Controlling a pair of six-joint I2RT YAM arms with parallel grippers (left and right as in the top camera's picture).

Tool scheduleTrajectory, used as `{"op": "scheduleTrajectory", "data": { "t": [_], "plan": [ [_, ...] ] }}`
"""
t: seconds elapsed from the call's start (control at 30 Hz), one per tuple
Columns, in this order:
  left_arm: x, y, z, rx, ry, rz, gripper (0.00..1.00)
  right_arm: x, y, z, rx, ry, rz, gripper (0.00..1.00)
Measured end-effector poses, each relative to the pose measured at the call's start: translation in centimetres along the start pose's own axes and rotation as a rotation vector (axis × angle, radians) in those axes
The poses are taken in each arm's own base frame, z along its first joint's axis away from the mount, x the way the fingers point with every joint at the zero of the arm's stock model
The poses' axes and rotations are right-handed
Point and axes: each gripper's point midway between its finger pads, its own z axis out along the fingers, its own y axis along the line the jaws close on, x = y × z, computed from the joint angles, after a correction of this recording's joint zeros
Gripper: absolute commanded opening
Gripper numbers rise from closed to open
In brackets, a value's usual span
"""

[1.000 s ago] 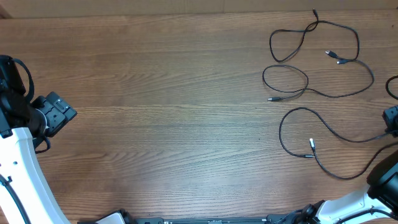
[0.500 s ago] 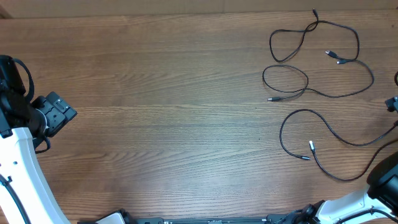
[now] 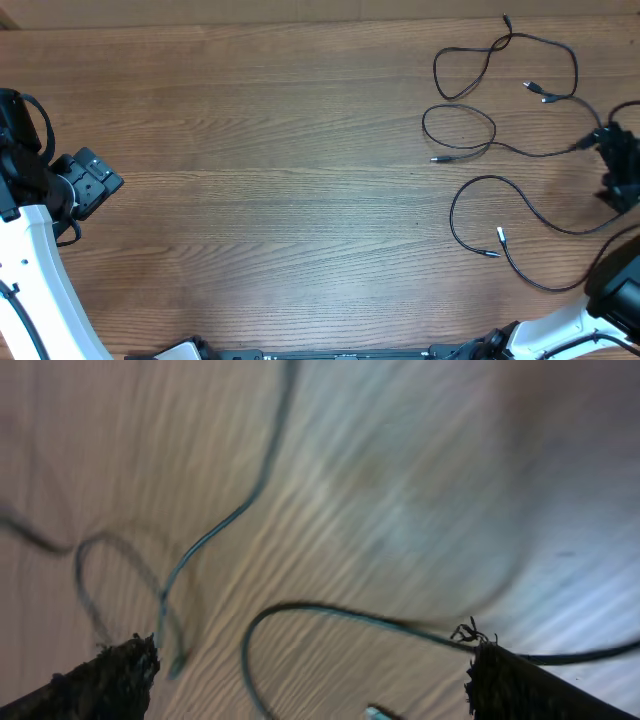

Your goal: Untangle cables

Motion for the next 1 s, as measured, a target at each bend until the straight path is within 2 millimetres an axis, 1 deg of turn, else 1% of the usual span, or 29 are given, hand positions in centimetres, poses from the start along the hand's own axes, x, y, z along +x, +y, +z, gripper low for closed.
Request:
{"op": "scheduleTrajectory", "data": {
  "t": [0.07, 0.17, 0.27, 0.43, 0.5, 0.57, 0.7, 0.77, 0.87, 1.0],
  "plan": [
    [0.0, 0.0, 0.0, 0.0, 0.0, 0.0, 1.0, 0.6, 1.1, 0.3, -0.017, 0.016, -0.035, 1.0],
    [0.0, 0.0, 0.0, 0.0, 0.0, 0.0, 0.99, 1.5, 2.2, 0.6, -0.026, 0.037, -0.084, 1.0],
    [0.0, 0.0, 0.0, 0.0, 0.0, 0.0, 0.99, 3.0, 3.1, 1.0, -0.021, 0.08, -0.141, 1.0],
    [0.0, 0.0, 0.0, 0.0, 0.0, 0.0, 1.0, 6.3, 5.6, 2.2, 0.025, 0.137, -0.277, 1.0],
    [0.0, 0.0, 0.0, 0.0, 0.0, 0.0, 0.99, 7.9, 6.4, 3.5, 0.056, 0.15, -0.343, 1.0],
    [0.0, 0.0, 0.0, 0.0, 0.0, 0.0, 0.99, 9.8, 6.7, 5.1, 0.083, 0.176, -0.399, 1.0],
    [0.0, 0.0, 0.0, -0.001, 0.0, 0.0, 1.0, 13.4, 6.2, 8.3, 0.135, 0.224, -0.442, 0.99],
    [0.0, 0.0, 0.0, 0.0, 0.0, 0.0, 0.99, 14.7, 5.7, 9.7, 0.156, 0.229, -0.443, 0.96],
    [0.0, 0.0, 0.0, 0.0, 0.0, 0.0, 0.99, 16.1, 4.9, 11.3, 0.19, 0.226, -0.44, 0.79],
    [0.0, 0.0, 0.0, 0.0, 0.0, 0.0, 1.0, 17.3, 4.0, 12.5, 0.236, 0.218, -0.426, 0.63]
  ]
}}
